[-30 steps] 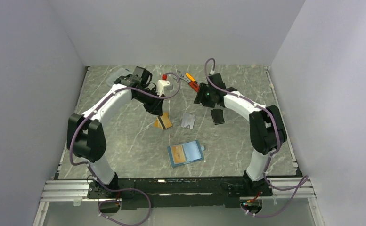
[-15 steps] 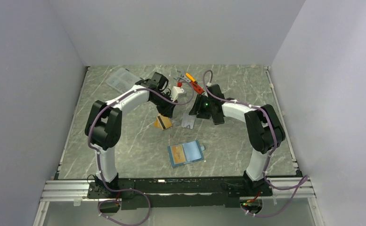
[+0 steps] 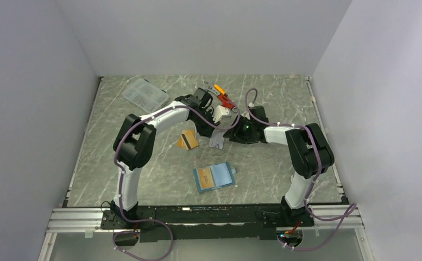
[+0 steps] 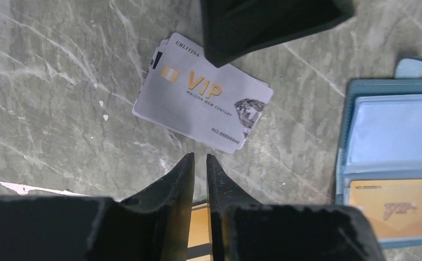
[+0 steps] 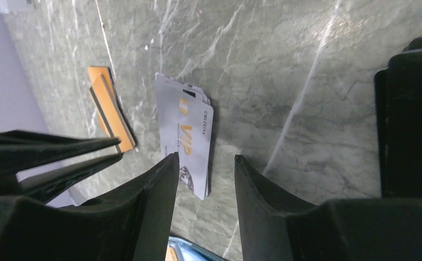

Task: Put the credit cards into the card holder
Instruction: Pick up the credit card from the center of the board.

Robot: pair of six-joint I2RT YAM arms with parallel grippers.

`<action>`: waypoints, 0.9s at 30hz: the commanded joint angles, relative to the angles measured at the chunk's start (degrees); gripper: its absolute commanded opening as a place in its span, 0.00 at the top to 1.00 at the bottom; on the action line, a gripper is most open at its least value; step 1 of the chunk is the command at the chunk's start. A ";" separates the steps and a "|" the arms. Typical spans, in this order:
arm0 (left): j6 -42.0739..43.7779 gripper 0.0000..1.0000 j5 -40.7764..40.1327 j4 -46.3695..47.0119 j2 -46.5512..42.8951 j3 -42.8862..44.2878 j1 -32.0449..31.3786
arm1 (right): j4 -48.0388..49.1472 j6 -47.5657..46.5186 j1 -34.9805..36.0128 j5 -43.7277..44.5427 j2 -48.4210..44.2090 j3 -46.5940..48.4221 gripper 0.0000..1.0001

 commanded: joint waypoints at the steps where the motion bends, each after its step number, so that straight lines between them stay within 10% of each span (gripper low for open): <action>1: 1.31 0.80 -2.93 0.40 1.49 2.01 -0.78 | 5.70 2.71 -0.04 -3.85 1.02 -1.92 0.56; 27: 3.31 0.83 -8.70 3.12 4.09 0.79 -5.37 | 6.84 4.04 -0.57 -3.14 0.68 -4.85 0.64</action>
